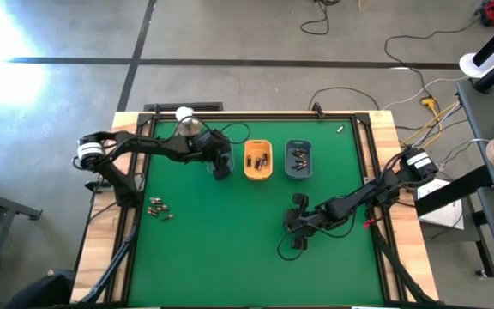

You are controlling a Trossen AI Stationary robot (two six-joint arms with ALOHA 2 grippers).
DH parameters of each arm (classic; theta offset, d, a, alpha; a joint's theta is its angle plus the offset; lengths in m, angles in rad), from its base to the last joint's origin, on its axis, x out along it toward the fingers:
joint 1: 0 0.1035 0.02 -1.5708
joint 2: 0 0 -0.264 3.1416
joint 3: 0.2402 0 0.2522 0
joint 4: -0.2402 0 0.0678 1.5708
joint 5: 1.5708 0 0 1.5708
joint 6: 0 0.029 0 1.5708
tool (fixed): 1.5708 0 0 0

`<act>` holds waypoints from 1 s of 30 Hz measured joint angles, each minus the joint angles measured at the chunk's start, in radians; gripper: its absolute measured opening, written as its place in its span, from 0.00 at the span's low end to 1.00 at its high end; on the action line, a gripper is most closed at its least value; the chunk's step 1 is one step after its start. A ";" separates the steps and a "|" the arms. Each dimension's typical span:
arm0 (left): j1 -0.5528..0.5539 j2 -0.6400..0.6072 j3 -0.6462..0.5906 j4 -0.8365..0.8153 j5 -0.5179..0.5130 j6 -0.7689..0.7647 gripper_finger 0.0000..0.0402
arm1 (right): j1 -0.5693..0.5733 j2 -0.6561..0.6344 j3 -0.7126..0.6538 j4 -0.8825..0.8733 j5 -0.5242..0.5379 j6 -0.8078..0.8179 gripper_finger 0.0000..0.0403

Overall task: Sort batteries
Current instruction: Put the silver battery into the green bin

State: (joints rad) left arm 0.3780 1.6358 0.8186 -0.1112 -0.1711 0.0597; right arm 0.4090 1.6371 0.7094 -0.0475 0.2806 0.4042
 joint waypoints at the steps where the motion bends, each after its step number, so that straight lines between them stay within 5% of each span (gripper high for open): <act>1: -0.002 -0.014 0.014 -0.018 0.000 0.000 0.34 | 0.000 0.000 0.000 0.000 0.000 0.000 0.18; 11: -0.011 -0.220 0.112 -0.291 -0.030 -0.091 0.42 | 0.000 0.000 0.000 0.000 0.001 -0.001 0.18; 30: -0.008 -0.515 -0.134 -0.440 -0.469 -0.648 0.42 | 0.018 0.000 0.000 -0.001 0.010 0.033 0.21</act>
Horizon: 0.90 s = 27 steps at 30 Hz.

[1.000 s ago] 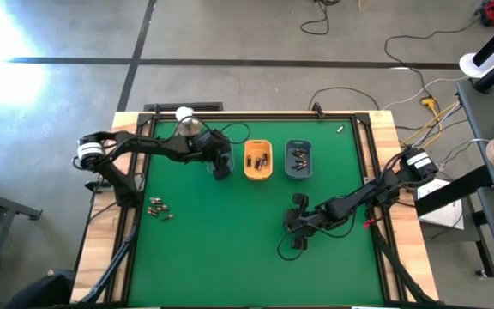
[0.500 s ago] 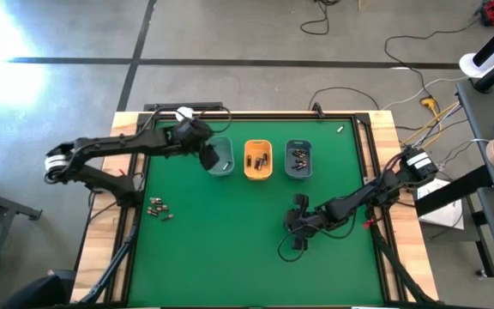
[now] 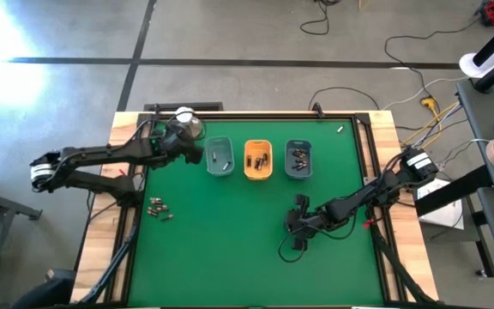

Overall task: Sort batteries
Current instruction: Put the silver battery into the green bin

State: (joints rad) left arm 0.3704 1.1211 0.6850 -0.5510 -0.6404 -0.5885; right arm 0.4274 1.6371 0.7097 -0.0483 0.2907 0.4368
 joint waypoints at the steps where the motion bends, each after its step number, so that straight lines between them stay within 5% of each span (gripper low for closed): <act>1: 0.001 -0.004 -0.012 0.001 -0.013 -0.023 0.42 | 0.000 0.000 0.000 0.000 0.000 0.001 0.21; 27: 0.097 -0.015 -0.149 -0.033 -0.054 -0.285 0.42 | 0.003 0.000 0.000 0.001 -0.003 0.017 0.22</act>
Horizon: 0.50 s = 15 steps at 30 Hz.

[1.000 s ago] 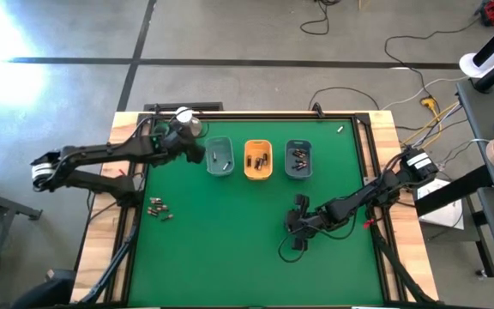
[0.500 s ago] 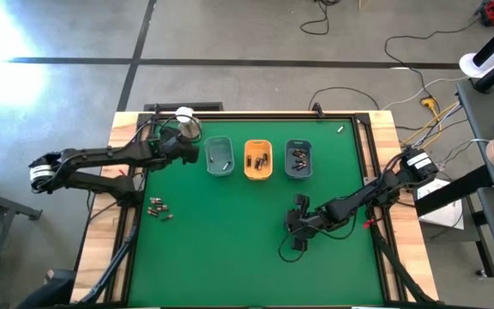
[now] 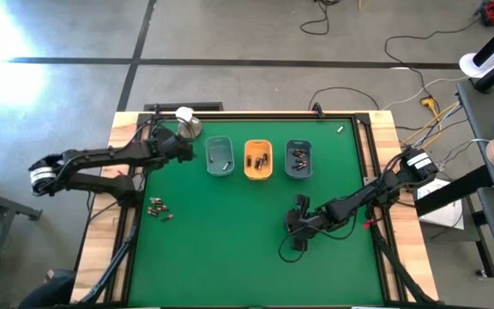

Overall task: Sort batteries
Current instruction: Put the silver battery into the green bin

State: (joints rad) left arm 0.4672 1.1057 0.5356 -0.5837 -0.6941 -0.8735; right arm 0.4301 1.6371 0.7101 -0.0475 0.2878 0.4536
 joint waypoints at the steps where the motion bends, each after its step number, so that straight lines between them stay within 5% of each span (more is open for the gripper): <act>1: 0.010 0.000 0.003 -0.006 0.003 -0.001 0.42 | 0.000 0.000 0.000 0.000 0.000 0.000 0.21; 15: 0.111 0.000 -0.020 -0.007 0.150 0.023 0.42 | 0.000 0.000 0.001 0.000 0.000 0.007 0.23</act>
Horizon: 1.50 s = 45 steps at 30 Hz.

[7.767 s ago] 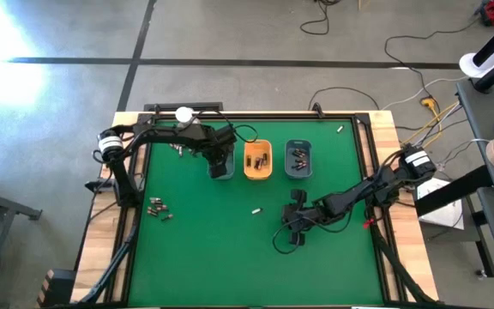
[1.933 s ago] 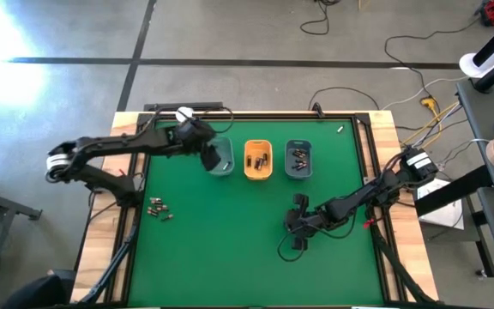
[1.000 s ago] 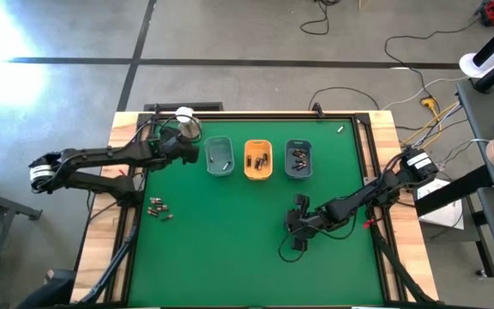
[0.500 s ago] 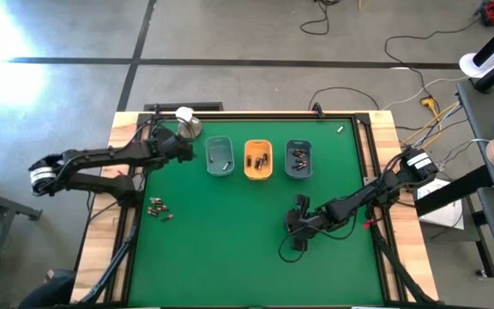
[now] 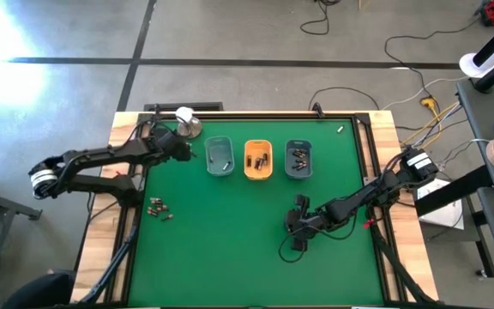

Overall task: Sort batteries
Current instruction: Put the silver battery into the green bin

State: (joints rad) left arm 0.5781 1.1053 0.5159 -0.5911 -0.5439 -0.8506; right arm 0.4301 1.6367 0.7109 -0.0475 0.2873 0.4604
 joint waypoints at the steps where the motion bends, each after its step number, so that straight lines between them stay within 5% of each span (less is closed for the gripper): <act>1: 0.000 0.000 -0.010 0.015 0.016 -0.001 0.42 | 0.000 0.000 0.000 0.000 0.000 0.000 0.23; 12: -0.014 0.014 -0.180 0.420 0.033 0.059 0.42 | 0.000 0.000 0.000 0.000 -0.003 0.001 0.21; 28: -0.124 0.213 -0.227 0.571 -0.073 0.026 0.40 | 0.000 0.000 0.000 0.000 -0.001 0.001 0.23; 45: -0.128 0.344 -0.228 0.652 -0.152 -0.002 0.03 | 0.002 0.000 0.000 0.000 0.000 0.001 0.20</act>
State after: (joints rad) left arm 0.4503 1.4492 0.2878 0.0614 -0.6962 -0.8523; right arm 0.4320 1.6363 0.7105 -0.0475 0.2875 0.4610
